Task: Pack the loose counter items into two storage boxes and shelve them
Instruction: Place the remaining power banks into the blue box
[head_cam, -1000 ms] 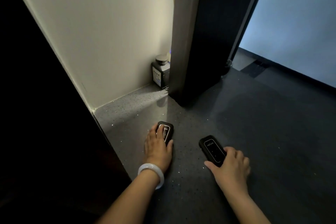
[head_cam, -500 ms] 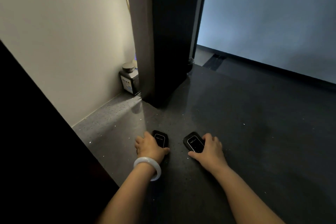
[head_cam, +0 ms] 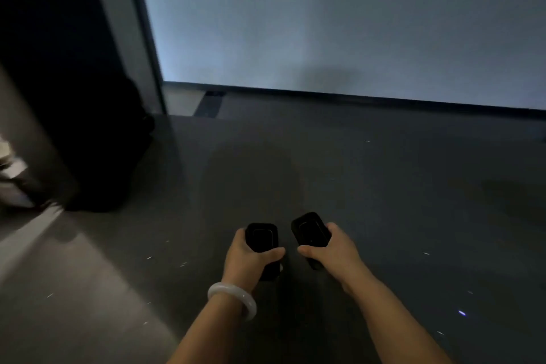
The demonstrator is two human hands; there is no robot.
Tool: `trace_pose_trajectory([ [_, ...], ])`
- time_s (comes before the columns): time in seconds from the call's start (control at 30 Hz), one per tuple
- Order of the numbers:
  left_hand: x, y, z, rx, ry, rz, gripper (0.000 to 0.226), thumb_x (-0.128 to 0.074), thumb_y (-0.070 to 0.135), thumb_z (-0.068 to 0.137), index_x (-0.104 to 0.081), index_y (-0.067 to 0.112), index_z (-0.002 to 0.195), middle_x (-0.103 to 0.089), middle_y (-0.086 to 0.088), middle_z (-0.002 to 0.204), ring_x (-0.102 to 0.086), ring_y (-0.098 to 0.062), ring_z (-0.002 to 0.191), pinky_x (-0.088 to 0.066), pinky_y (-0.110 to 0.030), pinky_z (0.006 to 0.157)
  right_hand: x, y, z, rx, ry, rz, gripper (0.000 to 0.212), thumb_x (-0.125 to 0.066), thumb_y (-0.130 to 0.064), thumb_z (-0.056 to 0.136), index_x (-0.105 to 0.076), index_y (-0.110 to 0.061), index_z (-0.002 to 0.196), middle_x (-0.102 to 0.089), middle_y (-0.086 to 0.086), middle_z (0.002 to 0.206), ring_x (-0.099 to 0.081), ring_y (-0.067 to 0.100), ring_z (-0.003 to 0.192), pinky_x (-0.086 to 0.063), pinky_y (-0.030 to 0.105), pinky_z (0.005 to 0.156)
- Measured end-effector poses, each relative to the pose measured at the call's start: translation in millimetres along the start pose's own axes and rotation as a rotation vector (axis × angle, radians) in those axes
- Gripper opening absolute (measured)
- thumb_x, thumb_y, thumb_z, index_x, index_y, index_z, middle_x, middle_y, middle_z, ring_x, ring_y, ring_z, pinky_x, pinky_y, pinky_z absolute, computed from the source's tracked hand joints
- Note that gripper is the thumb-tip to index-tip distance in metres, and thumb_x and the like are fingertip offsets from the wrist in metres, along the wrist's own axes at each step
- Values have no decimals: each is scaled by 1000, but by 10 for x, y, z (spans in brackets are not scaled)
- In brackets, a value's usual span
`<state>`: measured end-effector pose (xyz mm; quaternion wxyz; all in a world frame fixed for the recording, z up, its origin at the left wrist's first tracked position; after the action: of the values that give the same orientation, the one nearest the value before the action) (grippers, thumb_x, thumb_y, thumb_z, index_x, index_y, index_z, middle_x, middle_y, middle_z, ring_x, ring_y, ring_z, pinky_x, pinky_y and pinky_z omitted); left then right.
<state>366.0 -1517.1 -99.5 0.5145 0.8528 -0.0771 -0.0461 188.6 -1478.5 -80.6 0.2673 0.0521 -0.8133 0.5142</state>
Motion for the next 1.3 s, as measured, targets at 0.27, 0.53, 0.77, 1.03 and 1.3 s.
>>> trace_pose_trajectory([
  [0.27,-1853,212,-604,-87,-368,42,45,-78,0,77,-53,13,113,-69,-19,100,-73,-35,72,-60,-50,72,1897,654,-658,-88,410,194,46,-85,-23,69,-52,-18,100,-61,-1,96,-60,13,84,-48,26,62],
  [0.53,-3693,179,-1549,-162,-674,136,42,-79,5,78,-56,16,112,-69,-16,103,-73,-36,74,-58,-36,62,3674,1587,-1731,-133,734,275,47,-86,-24,68,-53,-17,101,-61,-2,93,-60,15,85,-50,31,68],
  [0.77,-4817,-141,-2179,-156,-898,226,48,-81,7,77,-55,13,117,-70,-19,105,-73,-35,75,-57,-36,63,4419,2404,-2550,-250,881,315,44,-85,-22,69,-56,-13,101,-65,3,93,-63,18,86,-52,30,69],
  [1.03,-5809,-292,-2379,-168,-1048,334,49,-86,15,71,-60,14,113,-73,-13,100,-73,-32,84,-60,-48,78,4791,2933,-2856,-332,993,294,29,-82,-17,73,-55,-21,81,-63,-1,84,-60,13,79,-50,32,71],
  [1.3,-6780,-313,-2396,-252,-1236,440,50,-89,22,64,-61,20,106,-71,-6,102,-72,-27,90,-58,-49,82,5204,3460,-2920,-487,1176,348,53,-88,-27,66,-58,-13,107,-68,2,98,-66,20,89,-56,37,77],
])
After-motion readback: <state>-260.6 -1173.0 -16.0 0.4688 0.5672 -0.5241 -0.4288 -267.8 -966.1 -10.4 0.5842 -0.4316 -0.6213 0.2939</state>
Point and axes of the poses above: each hand's wrist, its own z-axis towards the middle knuckle, its own x-axis out of the back of the hand, y = z × x, the point moved 1 cm from there along z, towards the middle knuckle
